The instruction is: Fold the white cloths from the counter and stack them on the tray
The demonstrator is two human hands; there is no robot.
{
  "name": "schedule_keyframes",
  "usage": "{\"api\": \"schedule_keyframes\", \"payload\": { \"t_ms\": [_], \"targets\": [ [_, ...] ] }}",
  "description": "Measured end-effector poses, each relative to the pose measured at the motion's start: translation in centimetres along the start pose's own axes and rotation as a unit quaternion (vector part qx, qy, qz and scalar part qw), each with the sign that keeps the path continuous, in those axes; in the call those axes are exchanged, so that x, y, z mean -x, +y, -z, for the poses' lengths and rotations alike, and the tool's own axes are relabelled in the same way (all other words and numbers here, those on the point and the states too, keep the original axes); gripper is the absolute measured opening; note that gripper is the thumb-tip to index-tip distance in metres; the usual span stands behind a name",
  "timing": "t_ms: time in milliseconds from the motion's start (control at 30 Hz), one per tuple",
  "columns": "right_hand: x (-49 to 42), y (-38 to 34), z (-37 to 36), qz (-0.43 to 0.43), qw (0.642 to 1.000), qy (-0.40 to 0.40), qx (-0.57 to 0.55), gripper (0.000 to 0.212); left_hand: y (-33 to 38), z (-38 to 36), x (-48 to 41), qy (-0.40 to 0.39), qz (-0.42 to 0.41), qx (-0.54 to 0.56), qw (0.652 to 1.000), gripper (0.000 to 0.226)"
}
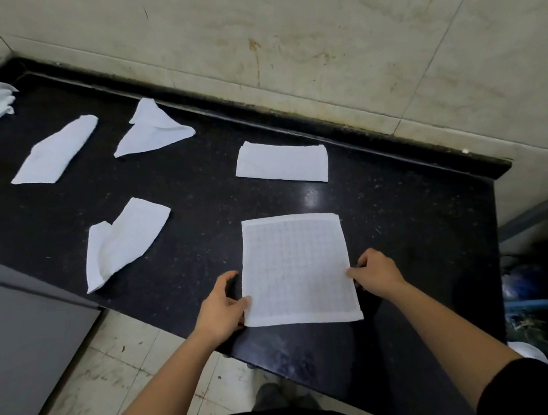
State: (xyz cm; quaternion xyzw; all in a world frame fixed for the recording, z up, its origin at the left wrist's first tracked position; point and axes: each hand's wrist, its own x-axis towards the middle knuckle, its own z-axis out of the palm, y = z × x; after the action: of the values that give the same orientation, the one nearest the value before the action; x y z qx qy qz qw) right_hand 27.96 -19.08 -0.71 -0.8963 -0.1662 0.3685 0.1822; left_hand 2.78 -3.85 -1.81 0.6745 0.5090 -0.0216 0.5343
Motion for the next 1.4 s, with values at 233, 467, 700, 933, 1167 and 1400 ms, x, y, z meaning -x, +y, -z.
{"api": "schedule_keyframes", "payload": {
  "t_ms": [233,467,700,933,1167,1400],
  "targets": [
    [2.4,0.4,-0.4,-0.037,0.991,-0.129,0.025,0.020,0.0,0.0,0.7,-0.065,-0.021,0.001,0.998,0.033],
    [2.6,0.9,-0.3,-0.039,0.991,-0.107,-0.068,0.013,0.0,0.3,0.5,-0.098,-0.040,-0.053,0.993,0.043],
    [3.1,1.1,0.4,-0.031,0.971,-0.123,-0.205,0.029,-0.5,0.9,0.2,-0.074,-0.075,-0.065,0.992,0.025],
    [2.4,1.9,1.6,-0.026,0.934,-0.160,-0.320,0.018,-0.3,1.5,-1.0,0.007,-0.168,-0.117,0.979,0.014],
    [0.9,0.7,2.5,-0.029,0.903,-0.207,-0.377,0.024,1.6,1.6,-2.4,-0.034,-0.123,-0.033,0.991,0.051],
    [-1.7,-1.0,1.6,0.087,0.988,-0.038,-0.121,0.035,4.0,1.6,-5.1,0.033,-0.117,-0.026,0.992,0.050]
  ]
}}
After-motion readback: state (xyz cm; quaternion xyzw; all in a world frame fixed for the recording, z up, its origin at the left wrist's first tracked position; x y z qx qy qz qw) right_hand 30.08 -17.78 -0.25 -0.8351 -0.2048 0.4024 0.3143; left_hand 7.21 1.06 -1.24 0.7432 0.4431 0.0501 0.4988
